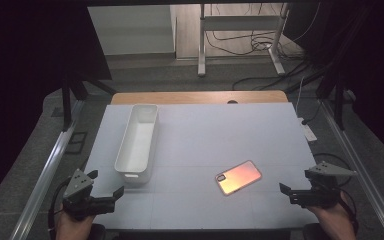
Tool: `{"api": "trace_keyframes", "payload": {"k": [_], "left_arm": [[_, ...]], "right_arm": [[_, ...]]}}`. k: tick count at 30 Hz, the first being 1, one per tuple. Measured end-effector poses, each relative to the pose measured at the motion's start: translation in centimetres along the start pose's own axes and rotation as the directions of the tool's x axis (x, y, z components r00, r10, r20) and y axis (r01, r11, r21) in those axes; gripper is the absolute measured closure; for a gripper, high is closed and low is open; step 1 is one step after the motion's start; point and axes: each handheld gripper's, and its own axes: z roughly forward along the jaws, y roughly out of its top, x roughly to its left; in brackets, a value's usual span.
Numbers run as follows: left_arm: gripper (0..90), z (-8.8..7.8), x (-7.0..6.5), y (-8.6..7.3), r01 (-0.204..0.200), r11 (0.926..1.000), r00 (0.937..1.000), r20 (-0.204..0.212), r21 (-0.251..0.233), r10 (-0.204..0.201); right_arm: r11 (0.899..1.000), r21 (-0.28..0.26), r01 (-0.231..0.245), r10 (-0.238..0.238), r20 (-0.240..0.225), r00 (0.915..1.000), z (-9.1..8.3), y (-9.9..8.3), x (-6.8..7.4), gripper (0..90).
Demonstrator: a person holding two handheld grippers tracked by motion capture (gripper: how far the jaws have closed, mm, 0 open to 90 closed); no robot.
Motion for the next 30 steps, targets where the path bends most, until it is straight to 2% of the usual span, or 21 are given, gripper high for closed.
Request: {"api": "trace_keyframes", "payload": {"k": [30], "left_arm": [[0.5, -0.19, 0.2, -0.18, 0.011, 0.9999, 0.9995, 0.031, -0.004, -0.011]], "right_arm": [[0.999, 0.036, 0.022, -0.021, -0.026, 0.9994, 0.47, 0.23, 0.14, 0.0]]}}
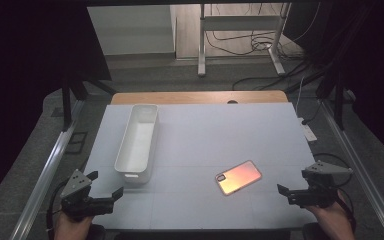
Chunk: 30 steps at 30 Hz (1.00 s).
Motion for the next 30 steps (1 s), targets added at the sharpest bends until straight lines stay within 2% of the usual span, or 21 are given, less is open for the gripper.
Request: {"api": "trace_keyframes", "payload": {"k": [10, 30], "left_arm": [[0.6, 0.03, -0.04, 0.03, -0.005, 1.0, 1.0, -0.001, 0.006, 0.005], [0.8, 0.06, -0.01, 0.04, -0.005, 1.0, 1.0, 0.001, 0.008, 0.005]], "right_arm": [[1.0, 0.003, -0.003, 0.003, -0.013, 0.9999, 0.09, 0.06, -0.11, 0.0], [1.0, 0.0, 0.002, -0.002, -0.007, 1.0, 0.03, 0.03, 0.0, 0.0]]}}
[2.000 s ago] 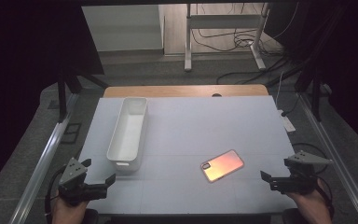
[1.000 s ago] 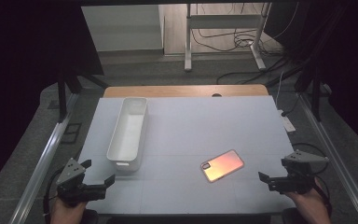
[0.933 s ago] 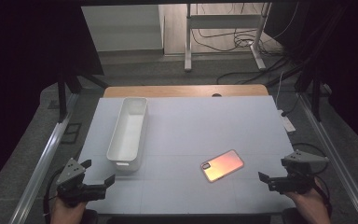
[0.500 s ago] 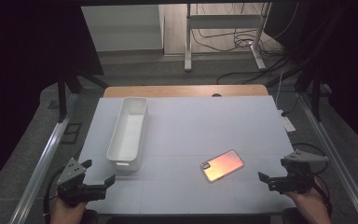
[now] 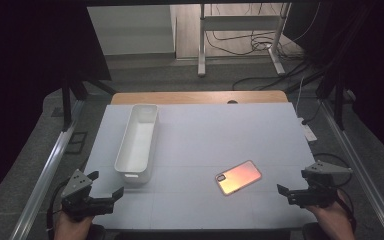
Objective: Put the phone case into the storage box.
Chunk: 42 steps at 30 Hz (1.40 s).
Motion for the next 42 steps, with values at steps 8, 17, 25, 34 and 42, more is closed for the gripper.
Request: {"api": "trace_keyframes", "payload": {"k": [8, 17, 25, 34, 42], "left_arm": [[0.9, 0.0, -0.01, 0.0, -0.001, 1.0, 1.0, 0.001, 0.0, 0.001], [0.9, 0.0, 0.0, 0.0, -0.003, 1.0, 1.0, 0.006, 0.0, 0.003], [0.8, 0.01, 0.03, -0.01, 0.001, 1.0, 0.9999, 0.01, 0.0, -0.001], [0.8, 0.06, 0.05, 0.02, 0.0, 1.0, 1.0, 0.009, 0.003, 0.0], [0.8, 0.07, 0.04, 0.02, -0.002, 1.0, 1.0, 0.008, 0.003, 0.002]], "right_arm": [[1.0, -0.003, 0.001, -0.001, 0.0, 1.0, -0.03, -0.01, -0.01, 0.0], [1.0, -0.004, 0.001, -0.001, -0.001, 1.0, -0.04, -0.02, 0.01, 0.0], [1.0, 0.004, 0.008, -0.008, -0.008, 0.9999, 0.02, 0.04, 0.03, 0.0], [0.999, 0.033, 0.024, -0.022, -0.043, 0.9988, 0.56, 0.39, 0.25, 0.0], [0.999, 0.034, 0.038, -0.036, -0.049, 0.9982, 0.86, 0.59, 0.32, 0.0]]}}
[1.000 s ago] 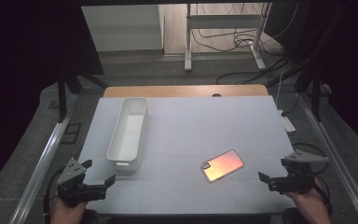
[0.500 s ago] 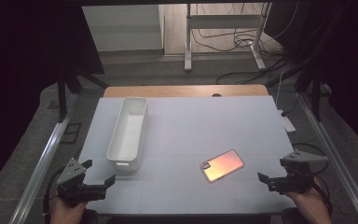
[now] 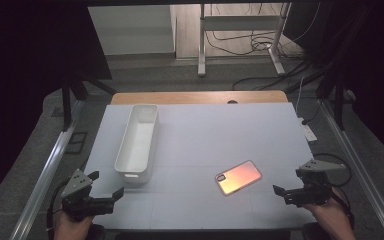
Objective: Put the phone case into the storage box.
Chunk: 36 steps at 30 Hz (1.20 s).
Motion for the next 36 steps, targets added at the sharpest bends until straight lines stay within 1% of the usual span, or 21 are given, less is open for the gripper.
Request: {"api": "trace_keyframes", "payload": {"k": [16, 26, 29, 33, 36], "left_arm": [[0.9, 0.0, 0.0, 0.0, 0.003, 1.0, 1.0, 0.0, 0.001, -0.003], [0.9, 0.0, 0.0, 0.0, 0.007, 1.0, 1.0, 0.001, 0.001, -0.007], [0.9, 0.0, 0.0, 0.0, 0.007, 1.0, 1.0, 0.001, 0.001, -0.007], [0.9, 0.0, 0.1, 0.0, 0.007, 1.0, 1.0, 0.001, 0.0, -0.007], [0.9, 0.0, 0.0, 0.0, 0.007, 1.0, 1.0, 0.001, 0.001, -0.007]], "right_arm": [[1.0, -0.016, 0.011, -0.011, -0.008, 0.9999, 0.7, 0.7, 0.1, 0.0], [0.999, -0.012, 0.04, -0.04, -0.016, 0.9991, 1.3, 1.5, 0.3, 0.0], [0.999, -0.014, 0.045, -0.045, -0.022, 0.9987, 1.5, 1.7, 0.3, 0.0], [0.998, -0.004, 0.059, -0.059, -0.027, 0.9979, 1.8, 2.0, 0.4, 0.0], [0.998, -0.001, 0.069, -0.069, -0.039, 0.9969, 2.1, 2.2, 0.5, 0.0]]}}
